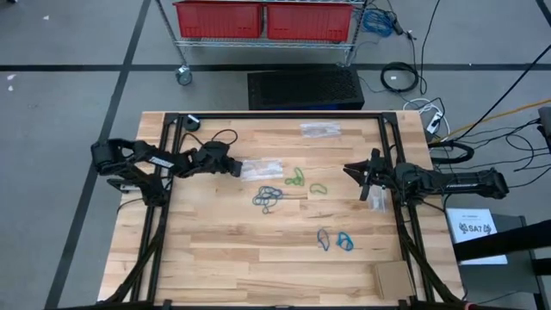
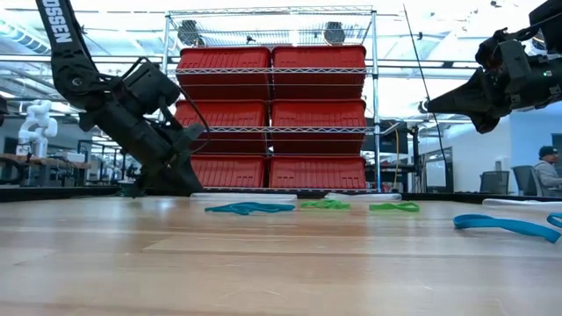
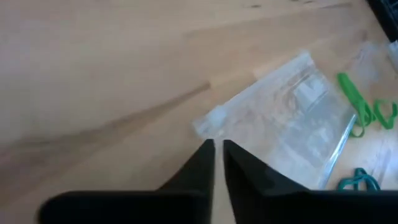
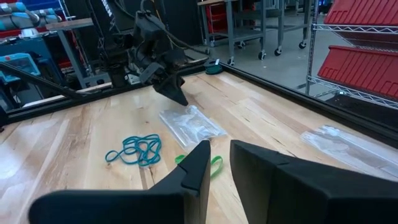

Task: Sort rubber bands
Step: Open the bottom left transparent zip bag

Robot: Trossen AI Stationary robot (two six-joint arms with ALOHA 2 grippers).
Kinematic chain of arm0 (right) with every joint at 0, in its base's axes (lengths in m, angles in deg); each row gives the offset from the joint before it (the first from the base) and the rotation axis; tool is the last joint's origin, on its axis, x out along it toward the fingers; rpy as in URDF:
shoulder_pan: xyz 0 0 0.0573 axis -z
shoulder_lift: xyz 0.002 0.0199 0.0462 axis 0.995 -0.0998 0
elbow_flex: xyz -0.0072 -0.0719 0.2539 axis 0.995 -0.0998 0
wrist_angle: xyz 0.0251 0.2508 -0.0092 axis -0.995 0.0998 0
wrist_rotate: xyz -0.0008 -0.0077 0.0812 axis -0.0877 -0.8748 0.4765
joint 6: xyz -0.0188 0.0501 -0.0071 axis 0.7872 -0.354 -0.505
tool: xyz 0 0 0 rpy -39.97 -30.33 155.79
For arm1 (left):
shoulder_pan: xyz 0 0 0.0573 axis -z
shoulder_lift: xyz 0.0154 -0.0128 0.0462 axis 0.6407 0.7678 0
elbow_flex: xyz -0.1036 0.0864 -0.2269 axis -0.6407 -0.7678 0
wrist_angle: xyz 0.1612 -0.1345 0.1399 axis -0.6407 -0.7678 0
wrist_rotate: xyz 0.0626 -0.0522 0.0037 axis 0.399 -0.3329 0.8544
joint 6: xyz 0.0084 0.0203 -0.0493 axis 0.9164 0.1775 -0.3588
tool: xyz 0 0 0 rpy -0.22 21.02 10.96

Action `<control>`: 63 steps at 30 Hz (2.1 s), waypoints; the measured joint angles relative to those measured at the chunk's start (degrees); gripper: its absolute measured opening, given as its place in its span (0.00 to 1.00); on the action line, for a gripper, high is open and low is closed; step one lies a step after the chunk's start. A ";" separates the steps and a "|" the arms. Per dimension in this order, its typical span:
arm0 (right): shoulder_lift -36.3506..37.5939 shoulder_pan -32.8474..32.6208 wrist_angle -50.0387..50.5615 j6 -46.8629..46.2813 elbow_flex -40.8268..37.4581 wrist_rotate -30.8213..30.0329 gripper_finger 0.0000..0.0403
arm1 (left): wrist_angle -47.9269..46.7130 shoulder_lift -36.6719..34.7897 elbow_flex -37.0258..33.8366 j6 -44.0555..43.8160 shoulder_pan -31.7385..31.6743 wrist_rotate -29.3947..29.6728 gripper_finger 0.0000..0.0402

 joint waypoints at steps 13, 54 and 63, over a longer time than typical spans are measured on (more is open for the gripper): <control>0.01 0.00 -0.02 0.02 0.00 0.02 0.14 | 0.32 5.86 2.59 -5.05 -0.34 -0.96 0.44; -9.50 -0.02 -7.44 1.77 4.44 4.46 0.14 | -17.73 -7.74 12.83 19.82 4.46 2.22 0.00; -21.80 -0.02 -13.76 1.84 6.57 4.32 0.22 | -20.51 2.58 12.79 8.11 4.28 -11.60 0.24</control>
